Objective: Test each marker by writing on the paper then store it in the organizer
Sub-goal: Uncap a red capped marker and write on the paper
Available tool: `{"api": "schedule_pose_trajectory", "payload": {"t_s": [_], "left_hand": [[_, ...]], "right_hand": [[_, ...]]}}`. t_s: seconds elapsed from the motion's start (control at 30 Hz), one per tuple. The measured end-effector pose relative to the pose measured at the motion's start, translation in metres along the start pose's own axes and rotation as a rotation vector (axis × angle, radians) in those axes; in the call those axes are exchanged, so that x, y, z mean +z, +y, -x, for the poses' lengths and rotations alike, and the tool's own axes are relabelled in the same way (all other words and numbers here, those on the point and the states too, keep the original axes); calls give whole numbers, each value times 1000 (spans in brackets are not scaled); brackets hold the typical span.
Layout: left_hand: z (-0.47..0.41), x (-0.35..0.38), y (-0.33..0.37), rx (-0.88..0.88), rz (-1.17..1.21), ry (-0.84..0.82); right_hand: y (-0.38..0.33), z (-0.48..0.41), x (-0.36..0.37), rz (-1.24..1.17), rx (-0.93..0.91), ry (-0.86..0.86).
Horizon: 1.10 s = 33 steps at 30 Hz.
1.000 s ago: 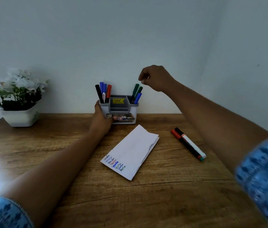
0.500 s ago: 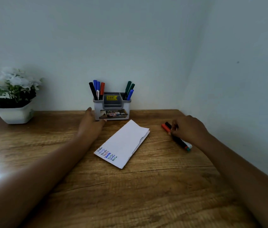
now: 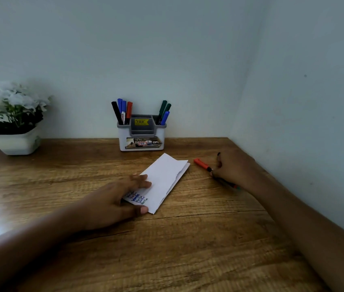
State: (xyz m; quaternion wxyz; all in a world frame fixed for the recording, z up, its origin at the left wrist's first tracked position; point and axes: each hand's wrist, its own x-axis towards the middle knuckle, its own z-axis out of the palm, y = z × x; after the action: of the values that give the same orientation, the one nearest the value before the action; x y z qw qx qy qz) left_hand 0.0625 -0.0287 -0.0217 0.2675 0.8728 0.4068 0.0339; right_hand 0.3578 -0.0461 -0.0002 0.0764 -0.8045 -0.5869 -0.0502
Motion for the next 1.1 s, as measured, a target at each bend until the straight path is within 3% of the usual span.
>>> {"api": "schedule_pose_trajectory", "payload": {"t_s": [0.1,0.27,0.43,0.5,0.6,0.93,1.1], "left_hand": [[-4,2,-2,10,2,3],[-6,5,1,-20,26,37],[-2,0,15,53,128,311],[0,1,18,136,92,361],[1,0,19,205,58,458],[10,-11,28,269,61,509],[5,-19,10,478,-167,615]], "right_hand": [[-10,7,-8,-98,-105,65],[-39,29,-19,-280,-450,72],[-55,42,-16,-219,-710,142],[-59,45,-15,-189,-776,270],[-63,51,-14,-143,-845,403],[-74,62,-15,-97,-880,525],[-67,53,-23,-103,-960,540]]}}
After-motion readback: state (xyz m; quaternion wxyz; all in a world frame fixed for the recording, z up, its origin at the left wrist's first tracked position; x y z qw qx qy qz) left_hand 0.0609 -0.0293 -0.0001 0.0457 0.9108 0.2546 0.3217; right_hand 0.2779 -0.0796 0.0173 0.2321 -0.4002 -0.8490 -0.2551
